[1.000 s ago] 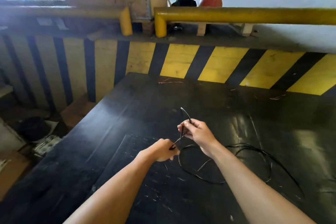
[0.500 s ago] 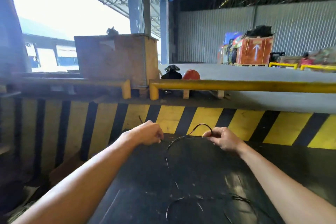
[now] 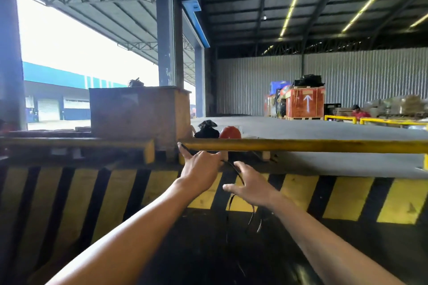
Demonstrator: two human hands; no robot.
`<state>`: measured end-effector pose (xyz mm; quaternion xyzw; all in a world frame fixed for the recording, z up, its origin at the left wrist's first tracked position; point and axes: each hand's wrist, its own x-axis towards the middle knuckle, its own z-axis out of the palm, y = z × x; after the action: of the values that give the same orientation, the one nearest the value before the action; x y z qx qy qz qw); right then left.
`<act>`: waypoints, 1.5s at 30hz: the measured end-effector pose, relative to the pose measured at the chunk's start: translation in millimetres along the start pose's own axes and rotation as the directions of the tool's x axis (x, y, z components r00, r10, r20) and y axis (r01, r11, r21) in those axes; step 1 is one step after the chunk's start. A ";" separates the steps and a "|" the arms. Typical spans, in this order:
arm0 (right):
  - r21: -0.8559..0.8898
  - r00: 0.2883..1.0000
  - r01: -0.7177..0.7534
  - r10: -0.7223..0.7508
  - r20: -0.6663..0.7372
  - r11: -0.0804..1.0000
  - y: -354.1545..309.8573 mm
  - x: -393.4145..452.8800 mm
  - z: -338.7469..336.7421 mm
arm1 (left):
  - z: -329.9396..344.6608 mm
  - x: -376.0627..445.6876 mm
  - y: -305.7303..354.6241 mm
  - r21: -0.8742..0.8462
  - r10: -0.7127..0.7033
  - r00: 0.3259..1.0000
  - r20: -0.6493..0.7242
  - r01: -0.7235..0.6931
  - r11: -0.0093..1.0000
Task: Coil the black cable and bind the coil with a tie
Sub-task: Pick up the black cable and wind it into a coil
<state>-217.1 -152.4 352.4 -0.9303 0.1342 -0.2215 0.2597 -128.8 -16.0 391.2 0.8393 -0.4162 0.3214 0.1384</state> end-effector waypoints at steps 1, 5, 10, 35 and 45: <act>0.016 0.999 0.012 -0.011 -0.035 1.000 -1.7 0.8 3.4 | -2.0 0.9 6.7 -0.033 0.027 0.999 -0.028 -0.028 0.999; 0.157 0.964 0.086 -0.042 -0.263 0.984 4.7 -0.2 -4.0 | -6.1 5.3 5.2 -0.094 -0.066 0.996 0.058 0.071 0.993; -0.051 0.885 0.292 -0.290 -0.364 0.955 -5.1 4.3 -24.3 | -8.0 0.0 -3.5 -0.024 -0.140 0.815 0.563 0.185 0.982; 0.482 0.983 0.115 -0.030 -0.179 0.868 47.1 -27.8 -109.5 | -10.2 -9.0 -16.1 -0.567 0.189 0.695 0.693 0.363 0.740; 0.046 0.983 0.006 0.002 -0.182 0.999 49.9 -37.2 -20.4 | -32.6 -6.3 41.7 -0.625 0.830 0.536 0.154 0.704 -0.339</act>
<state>-265.8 -188.8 328.2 -0.9001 0.1513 -0.3090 0.2673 -178.4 -21.5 410.2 0.2749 -0.5439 -0.6153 0.5001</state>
